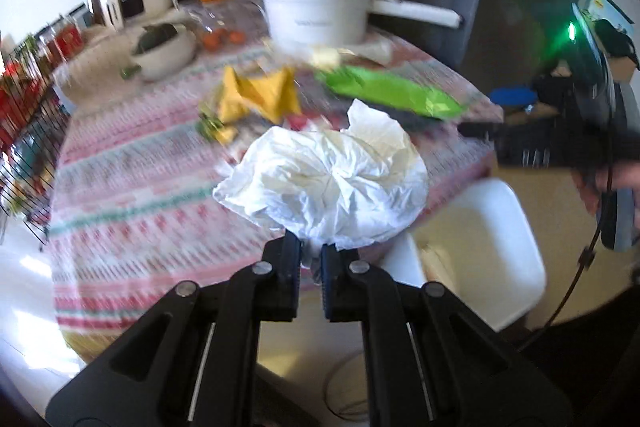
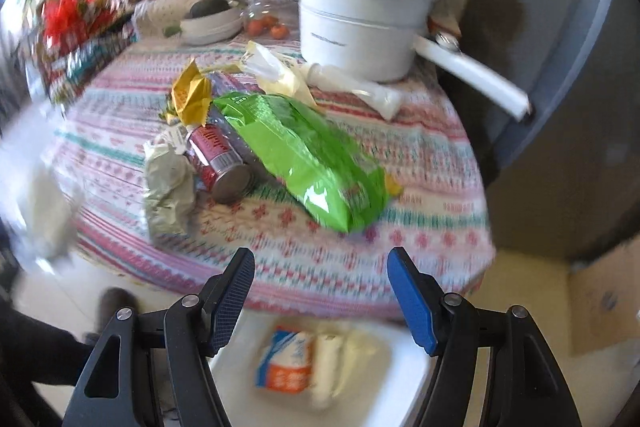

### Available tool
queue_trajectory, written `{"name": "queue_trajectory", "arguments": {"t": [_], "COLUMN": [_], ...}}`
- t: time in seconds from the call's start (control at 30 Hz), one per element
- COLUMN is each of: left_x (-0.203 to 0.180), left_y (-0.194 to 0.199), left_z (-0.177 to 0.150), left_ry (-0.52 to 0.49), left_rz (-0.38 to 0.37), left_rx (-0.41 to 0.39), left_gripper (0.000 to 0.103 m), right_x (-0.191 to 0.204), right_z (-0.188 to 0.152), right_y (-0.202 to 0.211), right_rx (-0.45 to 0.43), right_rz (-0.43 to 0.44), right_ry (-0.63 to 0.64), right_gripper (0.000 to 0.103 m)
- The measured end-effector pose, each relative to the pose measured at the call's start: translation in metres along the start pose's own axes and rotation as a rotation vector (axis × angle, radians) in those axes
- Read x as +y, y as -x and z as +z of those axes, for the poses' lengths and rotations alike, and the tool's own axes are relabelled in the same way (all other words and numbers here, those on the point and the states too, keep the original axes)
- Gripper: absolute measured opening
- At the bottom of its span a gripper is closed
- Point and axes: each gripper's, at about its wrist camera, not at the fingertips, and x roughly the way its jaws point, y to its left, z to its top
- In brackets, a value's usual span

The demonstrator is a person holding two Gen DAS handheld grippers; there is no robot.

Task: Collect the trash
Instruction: 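Grasp the green snack bag with the right tool while left holds tissue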

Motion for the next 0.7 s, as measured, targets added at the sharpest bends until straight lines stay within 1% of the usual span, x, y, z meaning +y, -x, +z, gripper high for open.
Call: {"name": "queue_trajectory", "arguments": {"t": [0.03, 0.07, 0.17, 0.3, 0.4, 0.43, 0.5, 0.57, 0.67, 0.7], "left_x": [0.003, 0.003, 0.007, 0.003, 0.004, 0.005, 0.008, 0.011, 0.013, 0.013], "left_y": [-0.005, 0.002, -0.006, -0.002, -0.003, -0.003, -0.003, -0.002, 0.0, 0.0], "left_z": [0.003, 0.002, 0.006, 0.011, 0.011, 0.012, 0.012, 0.012, 0.01, 0.009], "left_ry": [0.008, 0.022, 0.061, 0.058, 0.061, 0.063, 0.071, 0.075, 0.076, 0.076], "left_rz": [0.002, 0.002, -0.019, 0.014, 0.027, 0.031, 0.034, 0.037, 0.038, 0.038], "left_rx": [-0.006, -0.014, 0.007, -0.016, -0.012, -0.012, -0.012, -0.013, -0.011, -0.011], "left_gripper": [0.01, 0.01, 0.01, 0.01, 0.01, 0.01, 0.01, 0.01, 0.01, 0.01], "right_x": [0.004, 0.007, 0.015, 0.02, 0.017, 0.016, 0.015, 0.015, 0.013, 0.013], "right_z": [0.004, 0.007, 0.016, 0.024, 0.031, 0.033, 0.035, 0.037, 0.037, 0.037], "right_y": [-0.005, -0.01, -0.03, -0.056, -0.07, -0.073, -0.079, -0.083, -0.083, -0.081], "right_rx": [0.001, 0.002, 0.02, 0.046, 0.051, 0.053, 0.056, 0.066, 0.07, 0.065], "right_rz": [-0.014, -0.022, -0.058, -0.113, -0.135, -0.134, -0.127, -0.128, -0.111, -0.11], "right_ry": [0.025, 0.042, 0.074, 0.109, 0.094, 0.085, 0.074, 0.073, 0.059, 0.057], "right_gripper": [0.07, 0.07, 0.07, 0.068, 0.068, 0.065, 0.055, 0.033, 0.018, 0.015]}}
